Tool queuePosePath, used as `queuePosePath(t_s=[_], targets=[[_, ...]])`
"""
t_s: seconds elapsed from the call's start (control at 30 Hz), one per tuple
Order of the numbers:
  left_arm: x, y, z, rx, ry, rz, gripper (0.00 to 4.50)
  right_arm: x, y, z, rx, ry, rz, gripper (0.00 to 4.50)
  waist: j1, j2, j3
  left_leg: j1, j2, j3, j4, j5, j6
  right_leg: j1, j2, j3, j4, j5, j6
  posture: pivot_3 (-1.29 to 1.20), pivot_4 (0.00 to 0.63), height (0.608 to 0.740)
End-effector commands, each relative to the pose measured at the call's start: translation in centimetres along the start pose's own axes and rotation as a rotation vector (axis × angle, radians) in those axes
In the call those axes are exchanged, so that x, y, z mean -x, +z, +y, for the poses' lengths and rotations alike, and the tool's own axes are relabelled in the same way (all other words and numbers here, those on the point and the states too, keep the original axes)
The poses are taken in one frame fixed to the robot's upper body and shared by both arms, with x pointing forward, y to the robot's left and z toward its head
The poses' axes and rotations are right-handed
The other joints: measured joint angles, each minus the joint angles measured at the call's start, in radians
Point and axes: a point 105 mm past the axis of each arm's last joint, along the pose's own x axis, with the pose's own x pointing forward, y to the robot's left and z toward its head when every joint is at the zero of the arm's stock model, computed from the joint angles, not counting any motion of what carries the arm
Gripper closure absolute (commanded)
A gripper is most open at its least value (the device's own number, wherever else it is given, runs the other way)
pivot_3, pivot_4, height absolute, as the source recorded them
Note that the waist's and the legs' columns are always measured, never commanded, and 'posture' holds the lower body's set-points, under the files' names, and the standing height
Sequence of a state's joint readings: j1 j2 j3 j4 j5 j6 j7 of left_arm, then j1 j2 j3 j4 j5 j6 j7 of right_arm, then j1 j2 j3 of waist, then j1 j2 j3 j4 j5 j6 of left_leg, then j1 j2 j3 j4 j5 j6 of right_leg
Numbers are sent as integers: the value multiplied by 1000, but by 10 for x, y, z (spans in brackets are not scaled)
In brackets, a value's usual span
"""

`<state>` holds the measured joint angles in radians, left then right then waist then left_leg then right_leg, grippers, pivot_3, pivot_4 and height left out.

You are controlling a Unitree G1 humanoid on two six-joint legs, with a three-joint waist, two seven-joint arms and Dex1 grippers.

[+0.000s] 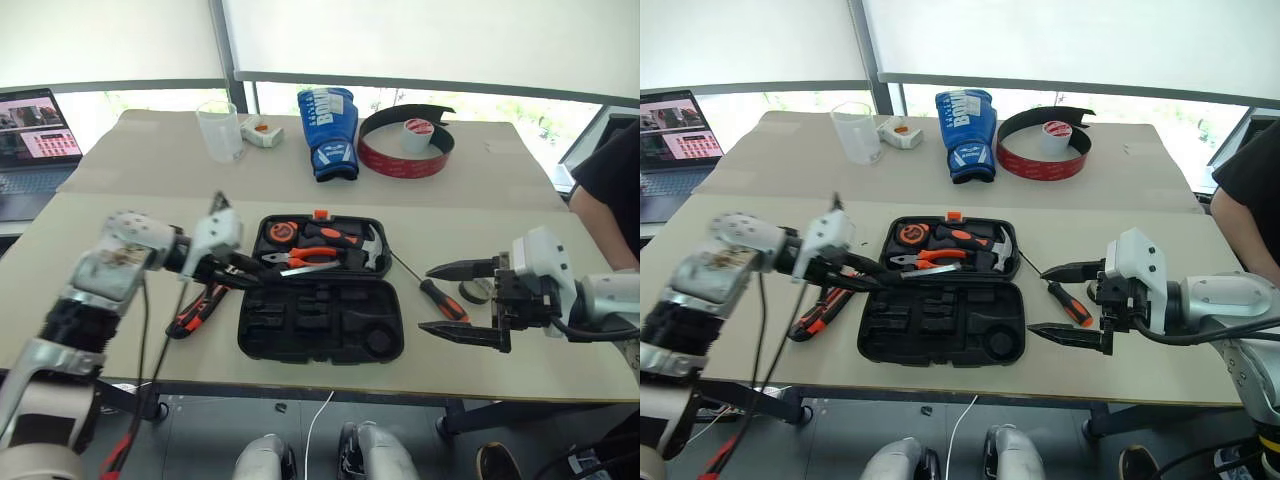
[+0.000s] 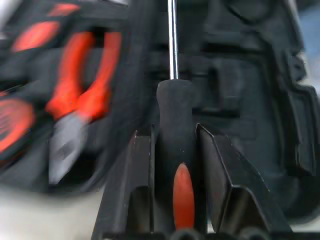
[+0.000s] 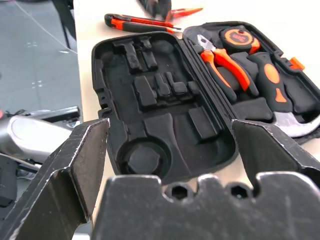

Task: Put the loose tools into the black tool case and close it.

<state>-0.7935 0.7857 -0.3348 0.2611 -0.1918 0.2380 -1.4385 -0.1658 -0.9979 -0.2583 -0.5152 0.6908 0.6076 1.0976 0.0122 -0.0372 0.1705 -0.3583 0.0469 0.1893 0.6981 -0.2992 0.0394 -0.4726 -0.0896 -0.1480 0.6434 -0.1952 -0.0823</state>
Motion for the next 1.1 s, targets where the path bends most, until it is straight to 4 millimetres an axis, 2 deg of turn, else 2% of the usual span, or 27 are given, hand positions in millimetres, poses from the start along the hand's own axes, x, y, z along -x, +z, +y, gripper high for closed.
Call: queuePosePath(t_s=[0.03, 0.17, 0.37, 0.43, 0.47, 0.6, 0.67, 0.7, 0.8, 0.87, 0.9, 0.93, 1.1], targets=[[-12, 3, 9, -82, -17, 46, 3690, 5, 9, 3, 32, -30, -6, 0, -1, 0, 0, 1, 1, -1, 0, 0, 0, 1, 0, 0, 0, 0, 0, 0, 150, 727], [-27, 0, 16, -88, -19, 81, 3690, 6, 11, 5, 26, -49, -11, 0, -2, 0, 0, 1, 1, -2, 0, 0, 1, 1, 0, 0, 0, 0, 0, 0, 150, 727], [-29, -5, 23, -60, -4, 98, 3690, 7, 11, 6, 13, -65, -19, 0, 0, -1, 0, 0, 1, -3, 0, 0, 3, 1, 0, 0, 0, 0, 0, 0, 150, 727], [-29, -5, 24, -43, 0, 94, 2685, 6, 11, 6, 13, -67, -20, 0, 0, -1, 0, 0, 1, -3, 1, 0, 4, 2, -1, 0, 0, 0, 0, 0, 150, 727], [-29, -3, 24, -51, -1, 83, 2488, 6, 11, 6, 13, -68, -22, 0, 1, -1, 0, 0, 1, -3, 1, 0, 4, 2, -1, 0, 0, 0, 0, 0, 150, 727], [-28, 10, 24, -49, -3, 24, 965, 5, 11, 6, 11, -66, -26, 0, 1, -1, 0, 0, 1, -4, 2, -1, 5, 2, -1, 0, 0, 0, 1, 0, 150, 727], [-28, 15, 25, -34, -3, 6, 318, 5, 11, 7, 10, -64, -26, 0, 1, -1, 0, -1, 1, -4, 2, -1, 6, 2, -1, -1, 0, 0, 1, 0, 150, 727], [-27, 17, 25, -31, -4, -2, 318, 5, 10, 7, 9, -63, -26, 0, 2, -1, 0, -1, 1, -4, 2, -1, 6, 2, -1, -1, 0, 0, 1, 0, 150, 727], [-27, 23, 28, -31, 8, -19, 833, 5, 9, 6, 7, -61, -24, 0, 1, -1, 0, -3, 1, -6, 5, -1, 6, 2, -1, -2, 0, 0, 1, 0, 150, 727], [-28, 21, 29, -36, 7, -8, 1600, 4, 9, 6, 7, -60, -26, 0, 1, -1, 0, -4, 1, -6, 6, -1, 6, 2, -1, -2, 0, 0, 1, 0, 150, 727], [-30, 20, 30, -36, 8, -2, 1827, 4, 9, 7, 8, -60, -28, 0, 0, -1, 0, -4, 1, -6, 6, -1, 6, 2, -1, -2, 0, 0, 1, 0, 150, 727], [-31, 19, 31, -34, 10, 2, 2319, 3, 9, 7, 7, -61, -30, 0, 0, -1, 0, -4, 1, -6, 6, -1, 7, 2, -1, -2, 0, 0, 1, 0, 150, 727], [-37, 14, 32, -37, 6, 26, 4166, 4, 7, 7, 6, -65, -31, 0, -1, -1, 0, -4, 1, -6, 6, -1, 7, 2, -1, -2, 0, 0, 1, 0, 150, 727]])
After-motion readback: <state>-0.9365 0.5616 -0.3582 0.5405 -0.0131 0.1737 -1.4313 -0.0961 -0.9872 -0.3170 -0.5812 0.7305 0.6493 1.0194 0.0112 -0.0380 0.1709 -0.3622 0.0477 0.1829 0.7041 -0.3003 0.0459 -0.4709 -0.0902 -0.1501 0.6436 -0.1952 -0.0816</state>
